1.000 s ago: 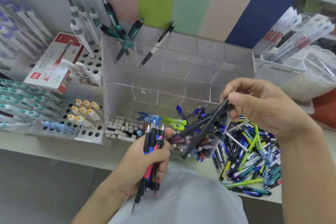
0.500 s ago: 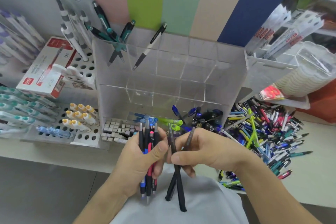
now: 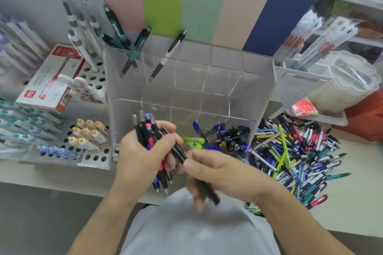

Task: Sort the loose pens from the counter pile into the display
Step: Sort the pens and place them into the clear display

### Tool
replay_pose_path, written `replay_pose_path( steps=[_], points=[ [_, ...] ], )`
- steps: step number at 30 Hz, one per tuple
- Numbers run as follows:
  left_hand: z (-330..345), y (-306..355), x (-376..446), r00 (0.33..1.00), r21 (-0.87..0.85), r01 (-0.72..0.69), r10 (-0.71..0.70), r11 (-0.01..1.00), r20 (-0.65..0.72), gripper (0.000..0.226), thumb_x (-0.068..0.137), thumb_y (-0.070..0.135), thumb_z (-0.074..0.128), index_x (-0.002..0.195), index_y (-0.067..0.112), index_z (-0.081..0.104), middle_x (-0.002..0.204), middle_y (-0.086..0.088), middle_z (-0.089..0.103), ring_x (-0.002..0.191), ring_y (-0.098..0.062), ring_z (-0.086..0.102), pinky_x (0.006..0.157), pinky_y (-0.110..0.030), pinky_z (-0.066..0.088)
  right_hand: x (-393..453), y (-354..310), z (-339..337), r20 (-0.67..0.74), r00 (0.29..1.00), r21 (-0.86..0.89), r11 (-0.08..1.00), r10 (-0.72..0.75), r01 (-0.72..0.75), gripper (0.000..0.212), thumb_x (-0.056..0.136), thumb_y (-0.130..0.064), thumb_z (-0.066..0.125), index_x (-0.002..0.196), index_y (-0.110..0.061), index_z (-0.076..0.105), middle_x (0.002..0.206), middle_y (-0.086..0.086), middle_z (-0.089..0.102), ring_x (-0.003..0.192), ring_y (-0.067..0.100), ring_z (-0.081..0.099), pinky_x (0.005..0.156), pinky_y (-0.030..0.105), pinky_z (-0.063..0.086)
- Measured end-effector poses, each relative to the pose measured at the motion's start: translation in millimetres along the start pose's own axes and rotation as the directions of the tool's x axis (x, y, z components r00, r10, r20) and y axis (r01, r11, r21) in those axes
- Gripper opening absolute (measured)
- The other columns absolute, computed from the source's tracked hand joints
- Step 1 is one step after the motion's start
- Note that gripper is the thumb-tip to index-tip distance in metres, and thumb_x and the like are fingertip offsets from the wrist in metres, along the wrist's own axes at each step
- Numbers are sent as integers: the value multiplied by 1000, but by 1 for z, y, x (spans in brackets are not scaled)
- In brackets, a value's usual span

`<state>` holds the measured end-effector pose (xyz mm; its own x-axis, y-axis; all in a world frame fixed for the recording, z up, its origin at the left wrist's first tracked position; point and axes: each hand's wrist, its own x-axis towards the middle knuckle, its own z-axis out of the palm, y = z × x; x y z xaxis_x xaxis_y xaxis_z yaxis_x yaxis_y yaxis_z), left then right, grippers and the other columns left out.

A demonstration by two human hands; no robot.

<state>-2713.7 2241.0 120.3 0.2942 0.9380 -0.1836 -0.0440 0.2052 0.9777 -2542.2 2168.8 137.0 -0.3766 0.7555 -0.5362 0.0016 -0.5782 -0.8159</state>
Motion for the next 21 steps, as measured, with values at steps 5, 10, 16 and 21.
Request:
replay_pose_path(
  steps=[5, 10, 16, 21],
  points=[
    [8, -6, 4, 938, -91, -106, 69, 990, -339, 39, 95, 3, 61, 73, 34, 71, 75, -2, 74, 47, -14, 60, 53, -28, 54, -9, -11, -17, -309, 943, 73, 985, -125, 154, 39, 87, -29, 65, 116, -4, 64, 73, 6, 64, 47, 18, 55, 47, 26, 47],
    [26, -6, 1, 917, -70, -153, 115, 986, -383, 17, 97, 12, 62, 86, 23, 70, 74, -6, 74, 58, -20, 65, 62, -35, 56, 3, -12, -11, -623, 762, 225, 891, -180, 394, 27, 87, -18, 68, 109, -3, 69, 74, 11, 69, 64, 22, 69, 57, 23, 56],
    [23, -2, 6, 968, -343, 66, -143, 937, -206, 26, 99, 8, 55, 124, 14, 55, 86, -4, 73, 56, -19, 59, 53, -32, 51, -6, -30, -30, -762, 404, -382, 854, -507, 352, 9, 97, -7, 64, 98, -15, 68, 74, 8, 71, 59, 18, 67, 61, 23, 56],
    [18, 0, -3, 936, -592, 351, -288, 725, 202, 46, 87, 10, 57, 133, 2, 52, 86, -15, 65, 60, -25, 60, 55, -33, 55, 3, -39, -51, -553, 209, -806, 582, -806, 112, 7, 95, -11, 68, 99, -14, 71, 93, 1, 68, 83, 16, 66, 76, 29, 55]
  ],
)
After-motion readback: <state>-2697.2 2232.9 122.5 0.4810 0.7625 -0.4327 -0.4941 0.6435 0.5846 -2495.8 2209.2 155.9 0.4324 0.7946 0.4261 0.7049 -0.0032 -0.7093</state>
